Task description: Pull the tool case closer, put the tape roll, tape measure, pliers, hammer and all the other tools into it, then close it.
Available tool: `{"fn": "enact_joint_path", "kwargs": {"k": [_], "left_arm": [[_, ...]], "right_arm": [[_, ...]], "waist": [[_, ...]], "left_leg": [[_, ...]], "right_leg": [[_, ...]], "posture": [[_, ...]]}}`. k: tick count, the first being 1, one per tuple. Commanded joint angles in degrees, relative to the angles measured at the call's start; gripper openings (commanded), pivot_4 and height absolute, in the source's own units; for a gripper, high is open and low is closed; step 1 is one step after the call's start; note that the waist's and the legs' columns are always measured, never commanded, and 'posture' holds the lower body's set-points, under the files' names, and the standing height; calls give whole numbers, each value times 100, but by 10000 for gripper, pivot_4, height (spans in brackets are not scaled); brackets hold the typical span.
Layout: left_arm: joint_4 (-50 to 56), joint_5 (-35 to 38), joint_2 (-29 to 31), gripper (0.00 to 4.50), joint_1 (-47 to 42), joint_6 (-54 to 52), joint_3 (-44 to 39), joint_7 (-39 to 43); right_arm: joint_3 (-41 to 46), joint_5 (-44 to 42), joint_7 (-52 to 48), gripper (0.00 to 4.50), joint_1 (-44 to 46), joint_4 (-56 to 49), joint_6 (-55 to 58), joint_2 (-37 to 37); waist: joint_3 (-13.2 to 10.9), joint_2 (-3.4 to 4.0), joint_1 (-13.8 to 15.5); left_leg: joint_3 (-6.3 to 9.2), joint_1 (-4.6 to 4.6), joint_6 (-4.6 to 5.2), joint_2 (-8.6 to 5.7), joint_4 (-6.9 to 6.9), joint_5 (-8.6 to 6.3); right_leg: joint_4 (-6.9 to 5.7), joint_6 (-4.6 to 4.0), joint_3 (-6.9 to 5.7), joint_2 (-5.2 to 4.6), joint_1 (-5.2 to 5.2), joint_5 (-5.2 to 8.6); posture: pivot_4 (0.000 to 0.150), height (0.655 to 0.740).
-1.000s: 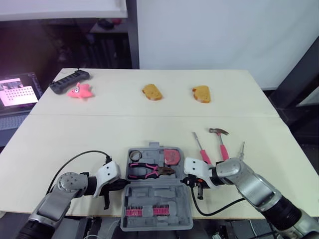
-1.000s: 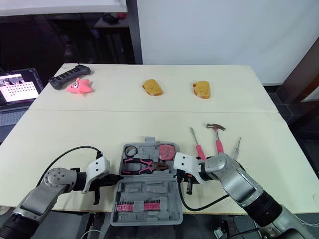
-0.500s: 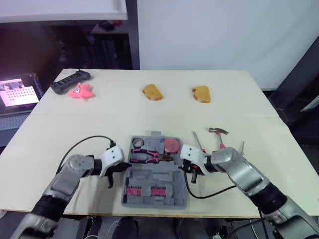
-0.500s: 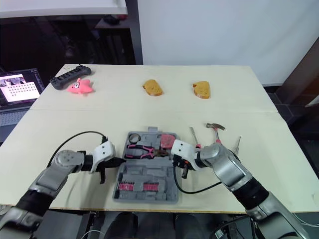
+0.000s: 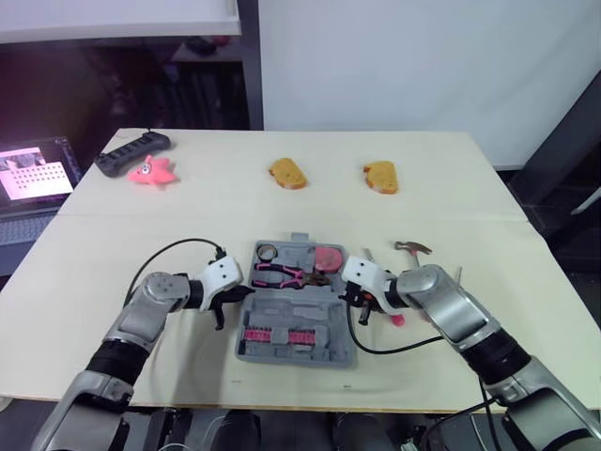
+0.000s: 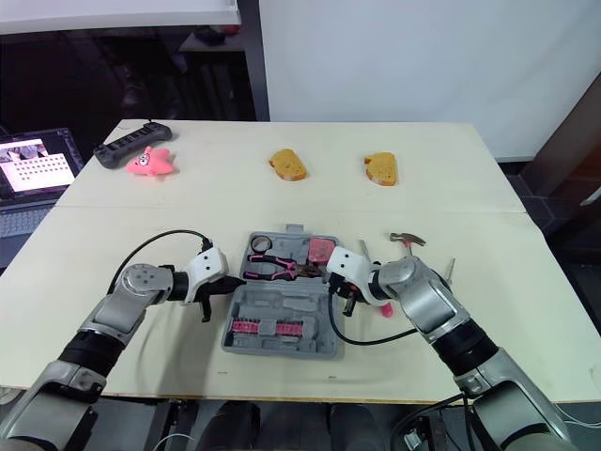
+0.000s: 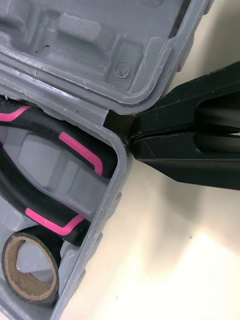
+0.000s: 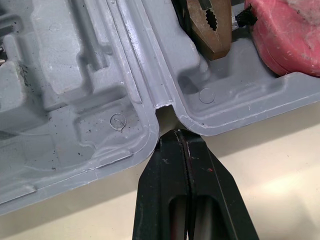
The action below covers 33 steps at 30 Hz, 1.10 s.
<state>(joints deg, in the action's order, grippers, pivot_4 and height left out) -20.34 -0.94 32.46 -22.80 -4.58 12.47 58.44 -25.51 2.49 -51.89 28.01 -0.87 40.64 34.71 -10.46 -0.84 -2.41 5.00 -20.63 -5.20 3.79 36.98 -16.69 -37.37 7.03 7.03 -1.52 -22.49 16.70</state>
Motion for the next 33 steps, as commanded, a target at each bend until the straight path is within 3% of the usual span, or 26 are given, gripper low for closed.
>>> {"fn": "enact_joint_path", "kwargs": {"k": [1,16,33], "left_arm": [[436,66,-111,0,226,-70,171,99],[1019,85,-12,0,689,-431,35,64],[1399,257,336,0,1163,-704,-313,67]], "right_arm": [[-8,1,33,237,-82,-177,6,-78],[-226,-95,96,237,-513,-1099,693,-216],[-438,-82,177,237,-533,-1263,947,-497]], "waist": [[0,0,-3],[0,0,-13],[1,-3,-166]], "left_leg": [[0,0,0,0,0,0],[0,-10,4,0,-17,-3],[0,17,2,1,-78,-1]], "right_leg": [[0,2,0,0,0,0],[7,11,0,-1,-14,7],[8,5,1,2,-24,12]], "posture": [[1500,7400],[1500,7400],[1500,7400]]}}
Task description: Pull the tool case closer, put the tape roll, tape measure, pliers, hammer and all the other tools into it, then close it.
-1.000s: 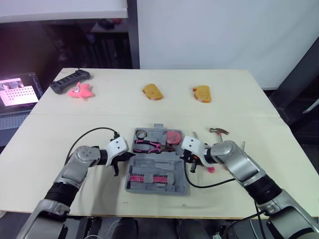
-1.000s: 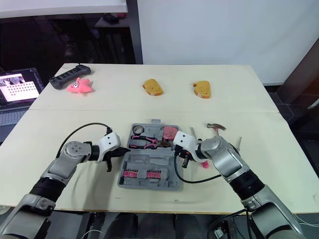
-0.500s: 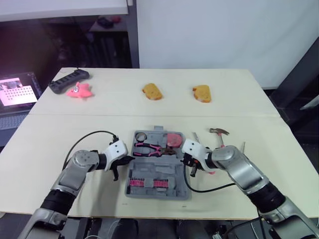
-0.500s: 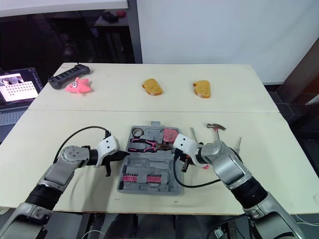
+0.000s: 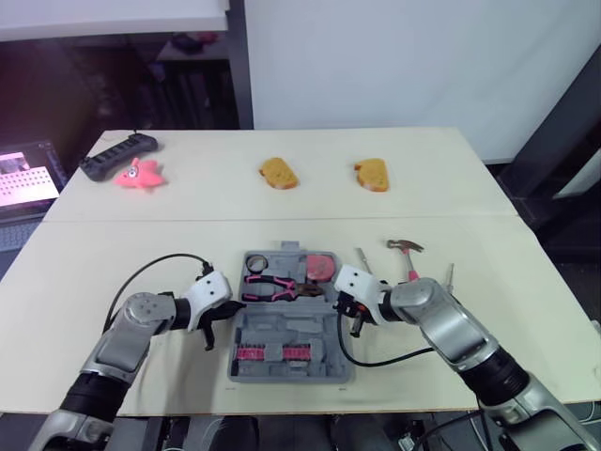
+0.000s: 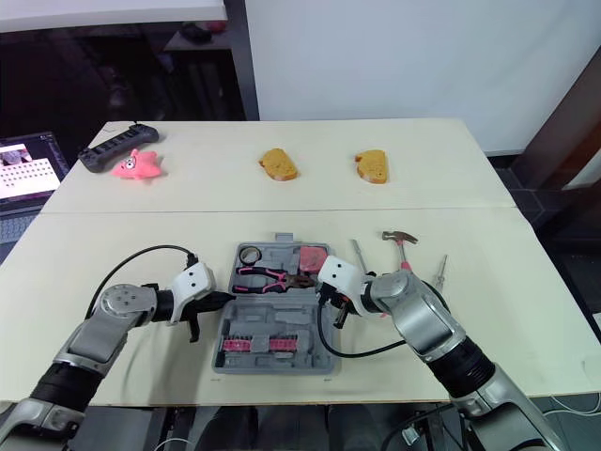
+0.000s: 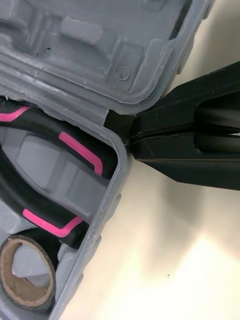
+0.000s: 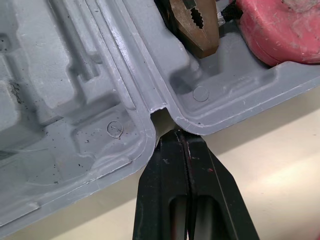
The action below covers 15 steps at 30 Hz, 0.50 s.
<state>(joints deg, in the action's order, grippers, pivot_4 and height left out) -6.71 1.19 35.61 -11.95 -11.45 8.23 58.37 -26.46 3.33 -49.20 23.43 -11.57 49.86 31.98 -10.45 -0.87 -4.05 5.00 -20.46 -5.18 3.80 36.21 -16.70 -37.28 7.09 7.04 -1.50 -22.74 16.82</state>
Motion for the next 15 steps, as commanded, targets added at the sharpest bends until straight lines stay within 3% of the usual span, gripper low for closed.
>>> {"fn": "enact_joint_path", "kwargs": {"k": [1,15], "left_arm": [[18,53,48,0,78,-15,89,68],[418,151,235,0,303,-270,85,83]], "right_arm": [[-359,-161,-88,237,-72,-196,28,-233],[-489,-155,-33,237,-135,-298,132,-355]], "waist": [[0,0,-4],[1,-2,-27]], "left_leg": [[1,0,0,1,-3,0],[0,1,0,3,-11,0]], "right_leg": [[0,-2,0,1,-2,1],[0,-7,0,4,-8,4]], "posture": [[1500,7400],[1500,7400]]}}
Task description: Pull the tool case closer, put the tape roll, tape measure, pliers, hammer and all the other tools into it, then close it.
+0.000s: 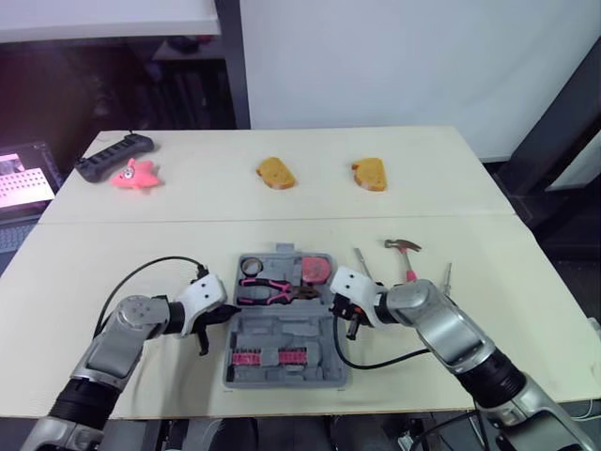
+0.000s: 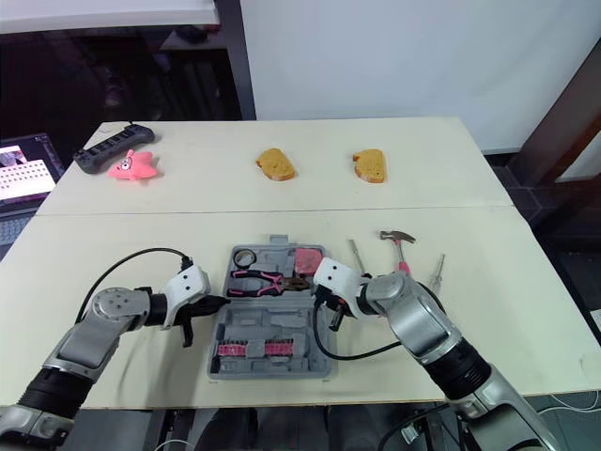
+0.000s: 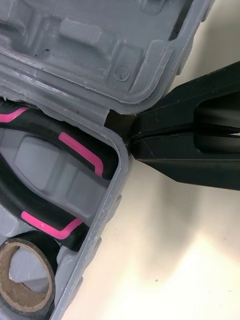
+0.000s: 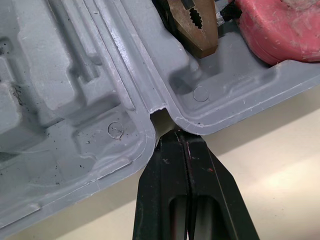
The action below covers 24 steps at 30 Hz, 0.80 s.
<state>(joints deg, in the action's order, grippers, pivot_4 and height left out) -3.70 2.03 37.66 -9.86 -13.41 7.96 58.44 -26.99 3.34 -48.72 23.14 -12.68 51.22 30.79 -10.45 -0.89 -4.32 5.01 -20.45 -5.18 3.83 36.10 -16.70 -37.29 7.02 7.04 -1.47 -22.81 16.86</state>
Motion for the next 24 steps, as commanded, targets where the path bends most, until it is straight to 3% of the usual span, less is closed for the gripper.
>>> {"fn": "enact_joint_path", "kwargs": {"k": [1,17,24], "left_arm": [[115,69,39,0,85,-84,106,80],[-262,27,104,0,6,116,72,63],[-383,171,357,0,124,282,-219,85]], "right_arm": [[-434,-159,-79,237,-109,-183,7,-238],[-267,-115,-47,237,-153,-93,84,-48],[420,-348,-208,237,-497,125,-534,493]], "waist": [[0,0,0],[0,-1,10],[-2,-3,27]], "left_leg": [[0,0,0,0,0,0],[0,0,0,0,1,0],[0,-8,0,0,-1,0]], "right_leg": [[0,0,0,0,0,0],[0,-5,1,0,0,3],[9,-2,0,-1,-1,4]], "posture": [[1500,7400],[1500,7400],[1500,7400]]}}
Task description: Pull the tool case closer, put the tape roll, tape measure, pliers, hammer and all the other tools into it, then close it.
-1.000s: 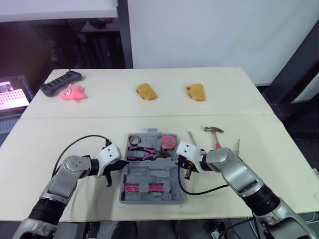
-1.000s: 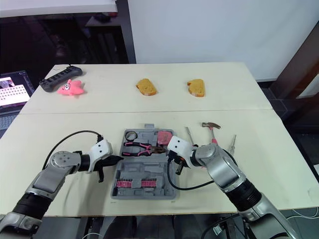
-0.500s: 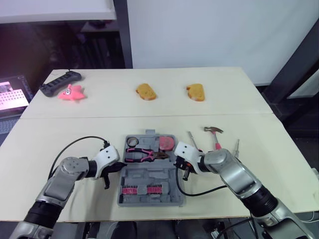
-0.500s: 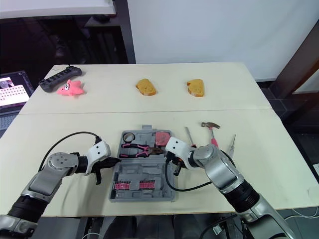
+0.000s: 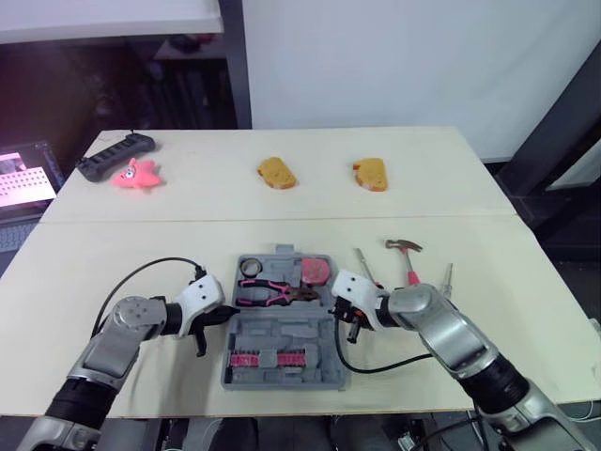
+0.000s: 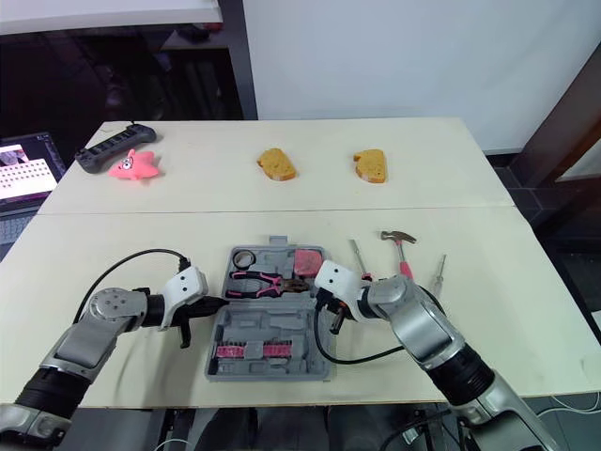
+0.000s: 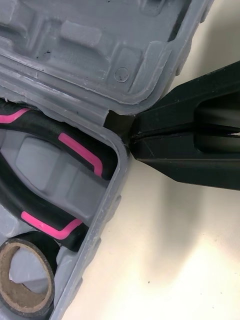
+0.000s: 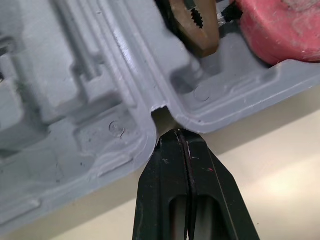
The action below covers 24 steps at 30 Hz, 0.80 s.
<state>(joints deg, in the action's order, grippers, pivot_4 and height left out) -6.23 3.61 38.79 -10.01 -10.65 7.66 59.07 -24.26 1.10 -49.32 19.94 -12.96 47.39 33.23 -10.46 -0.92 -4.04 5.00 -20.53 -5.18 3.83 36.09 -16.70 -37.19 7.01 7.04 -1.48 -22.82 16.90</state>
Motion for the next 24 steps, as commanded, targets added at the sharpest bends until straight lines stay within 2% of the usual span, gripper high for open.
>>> {"fn": "enact_joint_path", "kwargs": {"k": [1,7,10,13,15,18,19,21,22,24], "left_arm": [[-135,37,293,0,165,33,-229,22],[182,629,634,0,415,118,-918,169],[695,1371,930,0,813,-141,-1586,591],[1046,2061,1239,0,1349,-226,-2405,1117],[1036,2186,1439,0,1583,-186,-2877,1225],[981,2234,1546,0,1731,-126,-3212,1223],[904,2260,1599,0,1836,-111,-3417,1293],[632,2367,1752,5374,2250,-218,-3919,1646],[453,2348,1805,8159,2428,-157,-4061,1785],[216,2253,1861,19596,2624,24,-4136,1882]], "right_arm": [[207,-144,-183,237,-204,179,-239,334],[1075,-728,-467,237,-370,69,-584,752],[1773,-1104,-699,237,-587,-55,-942,1075],[2764,-1676,-1022,237,-1118,-434,-1058,1465],[3456,-1981,-1302,237,-1570,-551,-1256,1707],[4001,-2223,-1503,237,-1984,-517,-1492,1887],[4389,-2371,-1577,2632,-2143,-462,-1486,1933],[5407,-2653,-1999,7836,-2768,-227,-1513,2029],[5723,-2640,-2122,12341,-3053,-71,-1691,2042],[5942,-2521,-2158,23937,-3386,190,-2016,2050]], "waist": [[-1,1,3],[-28,-3,12],[-39,-2,15],[-57,0,31],[-62,3,59],[-64,3,90],[-65,2,93],[-73,-5,100],[-77,-10,106],[-77,-12,110]], "left_leg": [[-1,0,0,0,-1,0],[-1,-26,-1,-1,5,0],[-1,-90,-13,-1,11,7],[-1,-92,-12,-1,3,7],[0,-92,-1,-1,0,1],[-3,-90,1,-1,1,-1],[-4,-89,1,-1,4,-1],[-9,-89,-1,-1,9,0],[-12,-88,-1,-1,10,1],[-14,-84,0,-1,6,0]], "right_leg": [[1,1,0,-1,0,0],[1,-1,0,-4,-19,1],[-5,6,0,-5,-79,-6],[-3,6,-3,-8,-82,-5],[-2,6,-5,-7,-83,-3],[3,6,-6,-8,-79,-1],[4,3,-5,-8,-78,0],[5,-10,0,-8,-76,8],[5,-12,1,-8,-75,9],[10,-10,2,-8,-72,12]], "posture": [[1500,7400],[1500,7400],[1500,7400],[1500,7400],[1500,7400],[1500,7400],[1500,7400],[1500,7400],[1500,7400],[1500,7400]]}}
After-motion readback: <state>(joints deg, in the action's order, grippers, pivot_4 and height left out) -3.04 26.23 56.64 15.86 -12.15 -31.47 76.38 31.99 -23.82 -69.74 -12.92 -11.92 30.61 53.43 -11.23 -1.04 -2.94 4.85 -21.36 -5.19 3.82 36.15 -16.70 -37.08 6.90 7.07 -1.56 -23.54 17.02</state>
